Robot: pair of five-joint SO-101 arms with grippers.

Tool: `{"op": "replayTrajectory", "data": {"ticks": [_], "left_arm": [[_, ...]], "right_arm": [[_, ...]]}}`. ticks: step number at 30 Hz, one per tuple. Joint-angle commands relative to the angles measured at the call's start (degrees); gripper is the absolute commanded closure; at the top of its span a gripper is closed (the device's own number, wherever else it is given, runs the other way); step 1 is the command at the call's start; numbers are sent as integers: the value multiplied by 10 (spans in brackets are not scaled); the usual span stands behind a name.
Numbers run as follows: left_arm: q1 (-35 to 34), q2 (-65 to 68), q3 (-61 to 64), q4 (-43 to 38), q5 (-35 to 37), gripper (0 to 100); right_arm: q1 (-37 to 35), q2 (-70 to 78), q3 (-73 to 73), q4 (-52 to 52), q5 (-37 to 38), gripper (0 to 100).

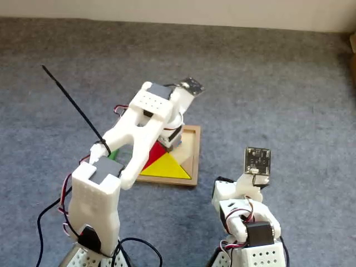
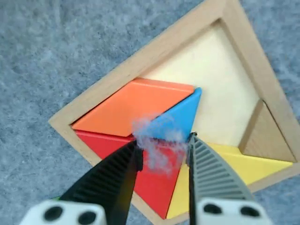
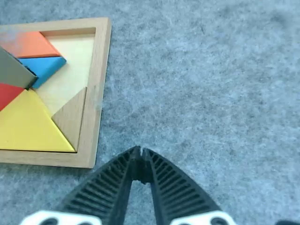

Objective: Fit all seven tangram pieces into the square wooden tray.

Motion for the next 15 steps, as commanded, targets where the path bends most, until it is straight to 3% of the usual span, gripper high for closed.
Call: {"op": "replayTrajectory", "data": {"ticks": [1, 15], "left_arm": [[17, -18, -12, -1, 6, 836], [-68, 25, -16, -34, 2, 835]], "right_arm": [[7, -7, 66, -18, 8, 994], [7, -7, 66, -18, 8, 994]]}}
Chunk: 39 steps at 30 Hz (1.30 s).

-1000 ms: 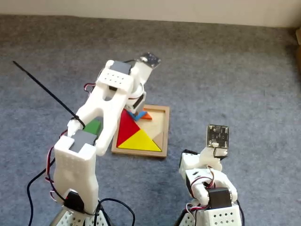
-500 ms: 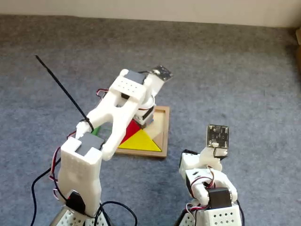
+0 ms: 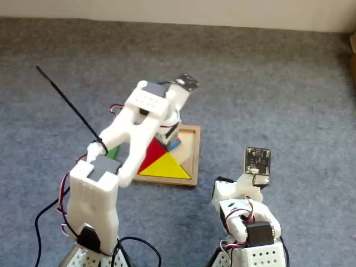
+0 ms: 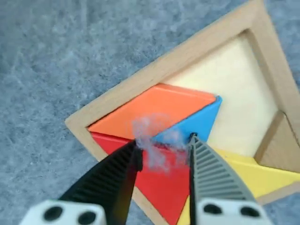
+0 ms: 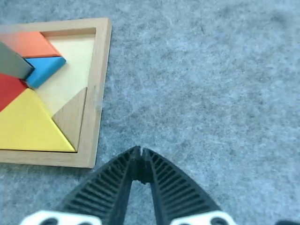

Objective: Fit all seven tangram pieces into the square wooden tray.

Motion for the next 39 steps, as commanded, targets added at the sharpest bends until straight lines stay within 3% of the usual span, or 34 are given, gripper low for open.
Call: {"op": "replayTrajectory", "data": {"ticks": [1, 6, 16, 20, 25, 30, 39], "left_arm": [[-36, 8, -15, -8, 0, 835], [-45, -31, -10, -3, -18, 836], [-47, -225, -10, 98, -19, 832], [-83, -280, -10, 142, -19, 801], [-177, -294, -3, 163, -18, 728], [-240, -295, 92, 136, -62, 710], [-269, -294, 284, -39, -107, 708]], "right_arm": [[7, -7, 66, -18, 8, 994], [7, -7, 66, -18, 8, 994], [7, -7, 66, -18, 8, 994], [7, -7, 66, -18, 8, 994], [7, -7, 66, -18, 8, 994], [7, -7, 66, -18, 8, 994], [7, -7, 66, -18, 8, 994]]}}
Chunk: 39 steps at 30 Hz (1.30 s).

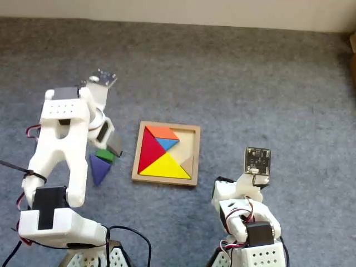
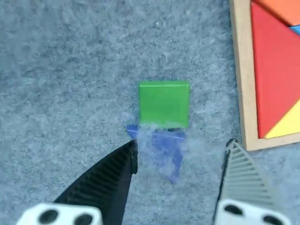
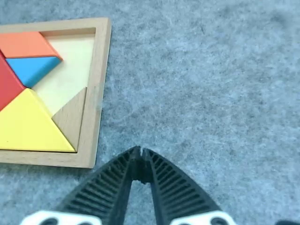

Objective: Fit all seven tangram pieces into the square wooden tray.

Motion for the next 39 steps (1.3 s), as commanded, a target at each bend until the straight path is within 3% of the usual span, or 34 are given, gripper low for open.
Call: {"op": "replayTrajectory", "data": {"ticks": [1, 15, 19, 26, 33, 39], "left_arm": [[-9, -22, 39, -64, -11, 708], [-15, 21, 124, -199, -10, 712], [-16, 84, 46, -142, -8, 715], [-11, 154, -24, -98, -11, 848], [-11, 145, -25, -92, -11, 906], [18, 39, -20, -31, -9, 914]], "right_arm": [[7, -7, 66, -18, 8, 994], [7, -7, 66, -18, 8, 994], [7, -7, 66, -18, 8, 994], [7, -7, 66, -18, 8, 994], [7, -7, 66, -18, 8, 994], [7, -7, 66, -18, 8, 994]]}}
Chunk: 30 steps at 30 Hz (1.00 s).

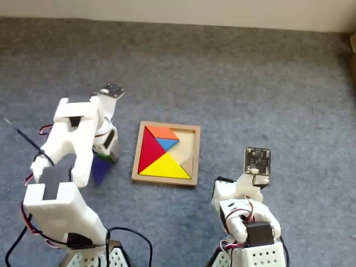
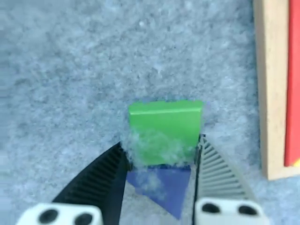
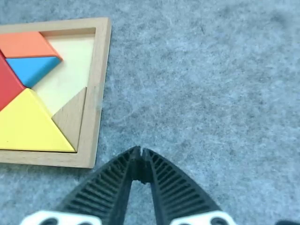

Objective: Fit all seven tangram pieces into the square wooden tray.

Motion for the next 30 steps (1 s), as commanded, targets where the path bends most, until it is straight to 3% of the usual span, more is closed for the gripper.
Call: {"op": "replayTrajectory", "data": {"ticks": [1, 8, 11, 18, 24, 30], "left_arm": [[36, -95, -21, 48, -3, 914], [129, -197, -21, 92, 4, 912], [170, -196, -22, 88, 41, 912], [284, -163, -27, 70, 47, 912], [325, -116, -28, 17, 79, 912], [352, -61, -87, 16, 95, 912]], "right_arm": [[7, -7, 66, -18, 8, 994], [7, -7, 66, -18, 8, 994], [7, -7, 66, -18, 8, 994], [7, -7, 66, -18, 8, 994], [7, -7, 66, -18, 8, 994], [7, -7, 66, -18, 8, 994]]}}
